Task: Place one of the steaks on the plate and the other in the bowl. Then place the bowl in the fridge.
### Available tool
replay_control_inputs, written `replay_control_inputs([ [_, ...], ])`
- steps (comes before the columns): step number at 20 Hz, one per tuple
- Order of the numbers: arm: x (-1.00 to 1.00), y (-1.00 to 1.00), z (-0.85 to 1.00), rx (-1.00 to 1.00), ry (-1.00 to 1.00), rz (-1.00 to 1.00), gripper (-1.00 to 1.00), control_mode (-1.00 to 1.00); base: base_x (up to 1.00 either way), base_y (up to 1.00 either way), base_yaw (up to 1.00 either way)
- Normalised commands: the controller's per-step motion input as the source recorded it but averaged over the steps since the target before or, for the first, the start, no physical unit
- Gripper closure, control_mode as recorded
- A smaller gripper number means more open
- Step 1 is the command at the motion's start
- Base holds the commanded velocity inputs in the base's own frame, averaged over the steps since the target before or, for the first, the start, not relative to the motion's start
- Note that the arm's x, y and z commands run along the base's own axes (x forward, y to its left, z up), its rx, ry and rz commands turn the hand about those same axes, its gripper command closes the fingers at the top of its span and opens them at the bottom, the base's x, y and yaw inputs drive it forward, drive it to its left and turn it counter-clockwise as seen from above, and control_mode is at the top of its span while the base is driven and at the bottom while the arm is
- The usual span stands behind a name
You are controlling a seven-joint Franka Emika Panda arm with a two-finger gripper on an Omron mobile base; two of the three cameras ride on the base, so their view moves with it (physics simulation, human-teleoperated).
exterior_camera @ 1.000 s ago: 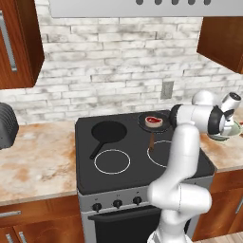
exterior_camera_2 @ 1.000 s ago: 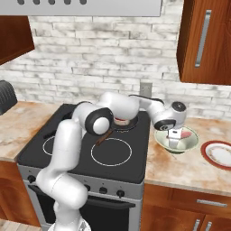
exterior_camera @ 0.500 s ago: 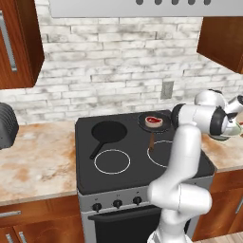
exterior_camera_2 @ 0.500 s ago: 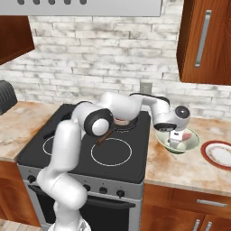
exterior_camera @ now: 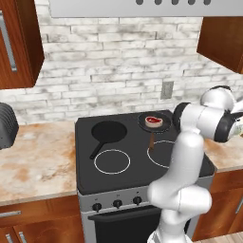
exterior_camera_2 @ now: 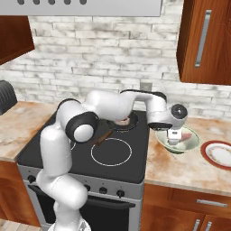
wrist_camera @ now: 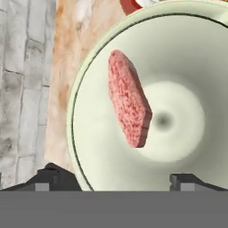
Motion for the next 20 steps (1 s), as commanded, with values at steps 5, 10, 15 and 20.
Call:
replay_control_inputs([
  [5,-0.25,0.82,0.2,-0.14,0.0,0.05,-1.0,-1.0,0.0,0.0,0.0],
  [10,-0.31,0.5,0.36,0.0,0.13,0.08,-1.0,-1.0,0.0,0.0,0.0],
  [15,-0.1,0.53,0.71,0.0,0.19,0.1,-1.0,-1.0,0.0,0.0,0.0],
  [20,0.0,0.58,0.6,0.0,0.2,0.04,-1.0,-1.0,0.0,0.0,0.0],
])
